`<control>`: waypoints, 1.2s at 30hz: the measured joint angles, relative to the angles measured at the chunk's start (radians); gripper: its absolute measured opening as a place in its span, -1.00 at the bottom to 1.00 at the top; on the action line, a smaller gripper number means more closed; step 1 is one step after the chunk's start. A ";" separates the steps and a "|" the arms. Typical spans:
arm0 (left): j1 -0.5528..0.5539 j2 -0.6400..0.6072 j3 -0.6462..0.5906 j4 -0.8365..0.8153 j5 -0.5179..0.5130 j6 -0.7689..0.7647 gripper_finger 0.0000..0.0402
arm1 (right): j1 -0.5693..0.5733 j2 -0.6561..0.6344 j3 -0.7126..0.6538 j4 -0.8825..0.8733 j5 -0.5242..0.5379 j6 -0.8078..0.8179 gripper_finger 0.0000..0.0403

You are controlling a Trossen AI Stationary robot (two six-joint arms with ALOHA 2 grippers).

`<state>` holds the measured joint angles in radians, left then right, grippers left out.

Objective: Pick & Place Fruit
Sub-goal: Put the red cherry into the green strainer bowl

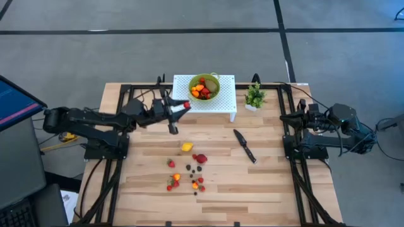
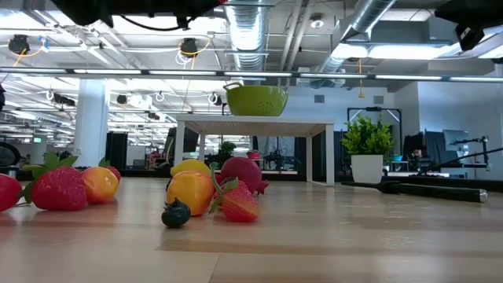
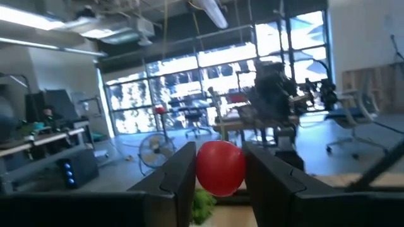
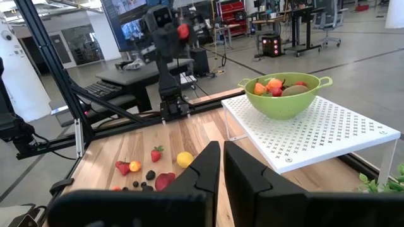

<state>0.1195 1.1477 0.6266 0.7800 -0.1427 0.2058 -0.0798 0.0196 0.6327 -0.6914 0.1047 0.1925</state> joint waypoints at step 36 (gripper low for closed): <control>0.285 0.343 0.231 -0.301 -0.003 -0.028 -0.43 | 0.000 0.000 0.000 0.000 0.000 0.000 -0.92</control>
<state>0.4046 1.4910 0.8574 0.4788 -0.1453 0.1780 -0.0799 0.0193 0.6330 -0.6914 0.1047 0.1927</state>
